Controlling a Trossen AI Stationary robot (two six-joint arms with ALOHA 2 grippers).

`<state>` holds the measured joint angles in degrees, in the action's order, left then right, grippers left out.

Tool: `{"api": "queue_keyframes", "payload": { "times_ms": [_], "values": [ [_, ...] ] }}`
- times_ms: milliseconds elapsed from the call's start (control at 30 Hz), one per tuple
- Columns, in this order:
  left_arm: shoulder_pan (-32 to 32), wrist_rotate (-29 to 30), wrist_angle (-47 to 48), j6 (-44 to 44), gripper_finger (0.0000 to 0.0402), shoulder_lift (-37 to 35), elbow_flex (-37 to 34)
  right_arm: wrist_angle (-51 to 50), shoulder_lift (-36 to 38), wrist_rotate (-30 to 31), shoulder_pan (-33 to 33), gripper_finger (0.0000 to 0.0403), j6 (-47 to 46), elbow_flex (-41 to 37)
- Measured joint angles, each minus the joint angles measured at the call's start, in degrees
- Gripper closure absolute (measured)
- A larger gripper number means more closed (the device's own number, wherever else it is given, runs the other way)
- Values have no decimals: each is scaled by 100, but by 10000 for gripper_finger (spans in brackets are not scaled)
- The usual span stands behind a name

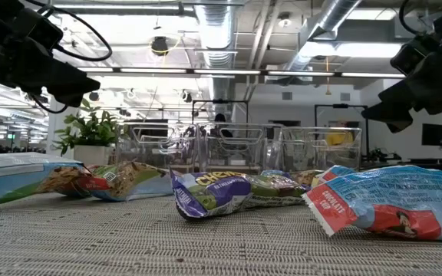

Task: Pick and place Granola Bars by type

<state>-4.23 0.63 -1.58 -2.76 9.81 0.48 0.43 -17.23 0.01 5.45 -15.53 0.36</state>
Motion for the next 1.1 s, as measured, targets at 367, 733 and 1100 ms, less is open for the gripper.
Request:
{"api": "queue_keyframes", "payload": {
  "times_ms": [367,733,1100],
  "values": [
    [-2,2,0,0,244,0,1,2,2,0,0,178,0,2],
    [0,0,0,0,244,1,1,2,0,0,0,178,0,2],
    [-2,-24,0,-293,244,1,1,1,1,0,0,178,0,2]
  ]
}}
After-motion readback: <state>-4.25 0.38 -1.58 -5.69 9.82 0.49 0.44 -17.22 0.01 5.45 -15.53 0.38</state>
